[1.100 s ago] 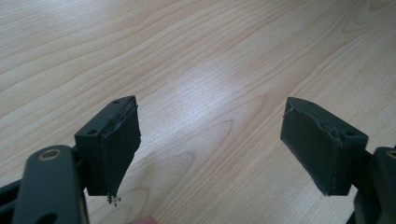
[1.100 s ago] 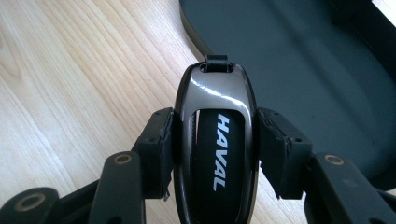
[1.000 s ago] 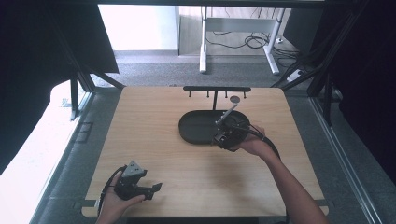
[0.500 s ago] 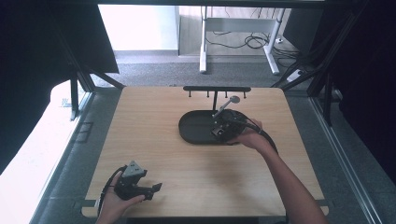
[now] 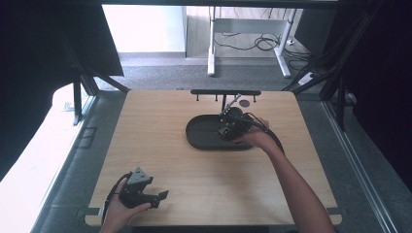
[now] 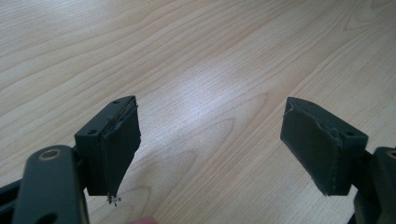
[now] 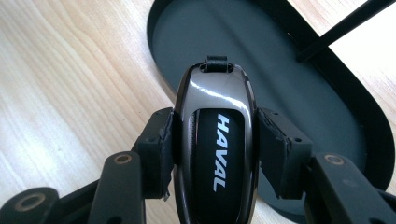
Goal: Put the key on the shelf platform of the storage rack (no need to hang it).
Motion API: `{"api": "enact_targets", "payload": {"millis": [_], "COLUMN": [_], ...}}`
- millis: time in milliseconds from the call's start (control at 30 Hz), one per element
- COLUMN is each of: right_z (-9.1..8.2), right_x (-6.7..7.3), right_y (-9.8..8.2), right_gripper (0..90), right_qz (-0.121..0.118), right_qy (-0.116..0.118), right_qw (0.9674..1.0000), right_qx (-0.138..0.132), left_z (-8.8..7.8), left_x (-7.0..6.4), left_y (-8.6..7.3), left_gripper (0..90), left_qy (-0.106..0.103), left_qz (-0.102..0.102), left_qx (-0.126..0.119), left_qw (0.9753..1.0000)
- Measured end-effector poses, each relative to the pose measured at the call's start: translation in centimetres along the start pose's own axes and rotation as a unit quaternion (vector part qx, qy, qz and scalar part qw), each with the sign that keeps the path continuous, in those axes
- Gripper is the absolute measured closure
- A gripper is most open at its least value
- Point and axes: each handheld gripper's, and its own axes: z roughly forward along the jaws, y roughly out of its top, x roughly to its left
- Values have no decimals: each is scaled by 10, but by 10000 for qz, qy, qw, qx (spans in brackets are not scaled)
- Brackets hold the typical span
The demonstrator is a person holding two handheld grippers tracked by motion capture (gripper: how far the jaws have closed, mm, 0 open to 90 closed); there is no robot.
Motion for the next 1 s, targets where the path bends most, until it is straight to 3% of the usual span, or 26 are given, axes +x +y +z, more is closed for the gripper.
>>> {"api": "enact_targets", "payload": {"millis": [367, 1000], "right_z": [18, 44], "right_x": [-14, -25], "right_y": [4, 8], "right_gripper": [496, 496], "right_qz": [191, 131], "right_qy": [-19, -15], "right_qw": [9998, 9999], "right_qx": [31, 17], "left_z": [2, 3], "left_x": [1, 3], "left_y": [-1, -1], "left_gripper": [203, 203], "left_qy": [-11, -10], "left_qz": [-4, -23], "left_qx": [35, 51], "left_qw": [10000, 10000]}}
